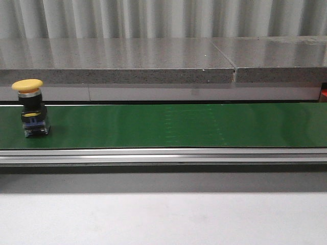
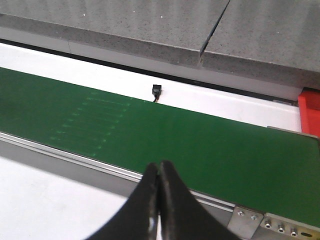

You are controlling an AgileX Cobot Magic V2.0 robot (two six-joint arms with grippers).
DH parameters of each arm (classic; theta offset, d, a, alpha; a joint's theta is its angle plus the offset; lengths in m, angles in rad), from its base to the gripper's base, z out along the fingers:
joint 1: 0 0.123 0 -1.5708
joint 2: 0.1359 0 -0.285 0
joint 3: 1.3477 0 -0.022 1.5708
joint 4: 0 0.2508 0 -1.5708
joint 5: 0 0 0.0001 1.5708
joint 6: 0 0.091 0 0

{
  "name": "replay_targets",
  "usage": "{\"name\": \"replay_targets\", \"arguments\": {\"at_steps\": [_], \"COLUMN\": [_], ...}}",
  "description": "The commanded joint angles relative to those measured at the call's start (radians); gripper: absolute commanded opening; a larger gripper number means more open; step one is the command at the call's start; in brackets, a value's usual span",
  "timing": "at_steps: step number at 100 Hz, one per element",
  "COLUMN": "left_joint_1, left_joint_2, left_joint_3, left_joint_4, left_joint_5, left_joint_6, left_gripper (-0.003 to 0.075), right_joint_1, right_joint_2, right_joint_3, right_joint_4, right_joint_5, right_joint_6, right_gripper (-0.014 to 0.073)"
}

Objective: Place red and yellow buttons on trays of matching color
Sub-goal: 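Return the left gripper to the pile and grasp a red button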

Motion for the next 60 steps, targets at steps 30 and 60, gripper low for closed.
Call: {"name": "replay_targets", "arguments": {"at_steps": [30, 60], "left_joint_1": [0.003, 0.003], "left_joint_2": [0.046, 0.007], "left_joint_3": [-0.025, -0.026], "left_joint_4": [-0.019, -0.016], "left_joint_5": [-0.042, -0.065], "left_joint_6": [-0.009, 0.026], "left_gripper": [0.0430, 0.0172], "right_joint_1": [0.002, 0.002], "right_joint_2": [0.007, 0.007], "right_joint_3": [-0.023, -0.023], "right_joint_4": [0.020, 0.020], "right_joint_5": [-0.066, -0.066], "right_joint_6": [-0.006, -0.006], "right_gripper": [-0.0066, -0.0066]}}
